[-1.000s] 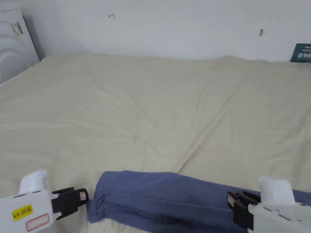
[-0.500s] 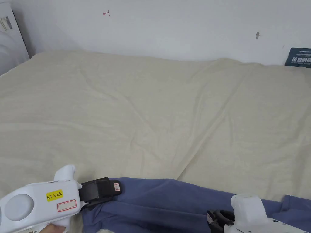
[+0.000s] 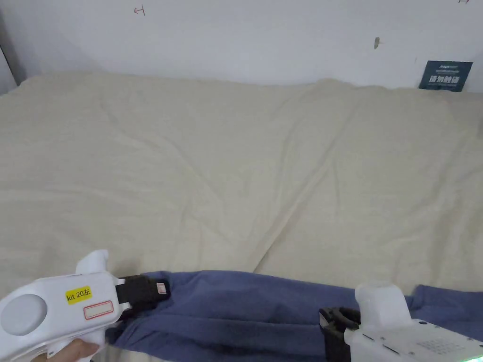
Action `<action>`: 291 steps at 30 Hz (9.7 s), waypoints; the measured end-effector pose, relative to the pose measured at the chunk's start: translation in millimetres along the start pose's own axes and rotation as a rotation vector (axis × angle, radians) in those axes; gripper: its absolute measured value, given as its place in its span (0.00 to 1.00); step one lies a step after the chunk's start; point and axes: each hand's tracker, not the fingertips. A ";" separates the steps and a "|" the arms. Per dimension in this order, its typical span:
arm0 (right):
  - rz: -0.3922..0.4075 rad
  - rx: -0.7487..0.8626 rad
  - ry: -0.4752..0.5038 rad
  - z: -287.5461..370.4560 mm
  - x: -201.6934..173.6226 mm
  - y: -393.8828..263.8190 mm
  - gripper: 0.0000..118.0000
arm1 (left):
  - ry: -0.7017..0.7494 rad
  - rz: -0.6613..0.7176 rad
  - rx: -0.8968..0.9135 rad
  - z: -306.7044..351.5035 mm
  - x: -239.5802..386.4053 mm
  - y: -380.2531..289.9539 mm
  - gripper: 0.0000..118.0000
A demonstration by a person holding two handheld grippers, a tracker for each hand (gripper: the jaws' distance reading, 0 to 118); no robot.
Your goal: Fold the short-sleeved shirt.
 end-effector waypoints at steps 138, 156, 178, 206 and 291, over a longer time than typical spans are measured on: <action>-0.182 0.065 -0.207 60.2 109.9 -15.9 0.00 | -0.115 -0.124 -0.373 -39.2 76.4 -11.9 0.12; -0.170 0.071 -0.159 61.6 98.6 -21.0 0.00 | 0.079 -0.166 -0.211 64.0 108.3 -2.1 0.12; -0.253 0.089 -0.216 104.9 152.3 -47.8 0.00 | -0.064 -0.376 -0.534 -133.8 286.3 -62.2 0.16; -0.275 0.069 -0.211 99.2 160.2 -52.0 0.00 | -0.167 -0.469 -0.526 -143.9 286.3 -117.4 0.00; 0.089 0.737 -0.317 7.5 -94.2 58.0 0.00 | 0.070 -0.121 -0.193 42.5 -39.4 97.1 0.30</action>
